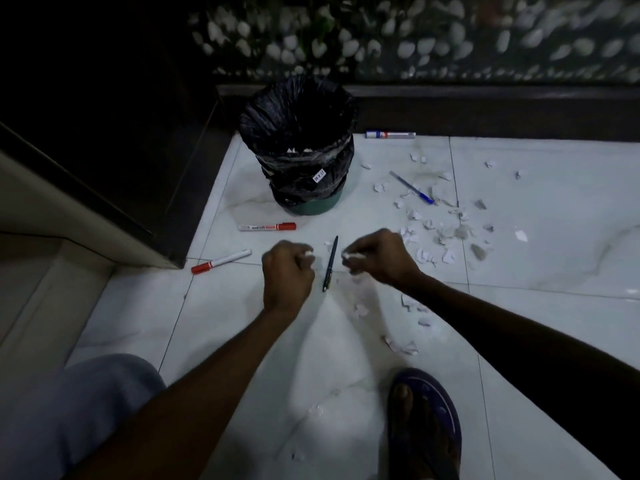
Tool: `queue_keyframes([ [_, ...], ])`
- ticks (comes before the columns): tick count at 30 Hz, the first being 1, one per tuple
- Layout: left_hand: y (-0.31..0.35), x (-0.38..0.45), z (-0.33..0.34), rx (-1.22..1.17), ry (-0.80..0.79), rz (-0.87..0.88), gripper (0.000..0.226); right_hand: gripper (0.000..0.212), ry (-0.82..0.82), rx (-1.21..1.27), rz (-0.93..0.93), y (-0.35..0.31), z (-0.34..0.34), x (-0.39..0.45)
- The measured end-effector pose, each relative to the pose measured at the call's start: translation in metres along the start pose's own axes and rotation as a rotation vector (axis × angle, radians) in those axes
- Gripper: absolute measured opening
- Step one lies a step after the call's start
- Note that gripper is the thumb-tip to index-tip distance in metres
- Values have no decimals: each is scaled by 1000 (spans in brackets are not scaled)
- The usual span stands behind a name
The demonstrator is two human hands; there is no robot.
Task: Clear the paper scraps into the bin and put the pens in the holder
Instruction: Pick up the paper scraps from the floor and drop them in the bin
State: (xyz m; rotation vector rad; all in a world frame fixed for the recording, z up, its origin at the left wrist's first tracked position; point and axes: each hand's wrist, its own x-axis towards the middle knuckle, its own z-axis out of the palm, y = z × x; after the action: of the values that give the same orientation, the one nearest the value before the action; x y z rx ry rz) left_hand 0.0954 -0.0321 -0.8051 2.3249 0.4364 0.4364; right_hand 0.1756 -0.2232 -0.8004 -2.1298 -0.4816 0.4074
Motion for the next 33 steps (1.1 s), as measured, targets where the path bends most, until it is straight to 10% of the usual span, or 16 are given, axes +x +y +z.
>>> queue_keyframes([
  [9,85,138,-61,-314,247,-44,10,8,73,664,41,-124,-57,97],
  [18,104,209,-83,-642,-99,-590,21,33,191,585,320,-143,-50,188],
  [29,82,128,-39,-154,233,41,17,8,527,420,-33,-118,-54,129],
  [33,50,69,15,-44,-116,101,7,9,569,17,-26,-50,-45,94],
])
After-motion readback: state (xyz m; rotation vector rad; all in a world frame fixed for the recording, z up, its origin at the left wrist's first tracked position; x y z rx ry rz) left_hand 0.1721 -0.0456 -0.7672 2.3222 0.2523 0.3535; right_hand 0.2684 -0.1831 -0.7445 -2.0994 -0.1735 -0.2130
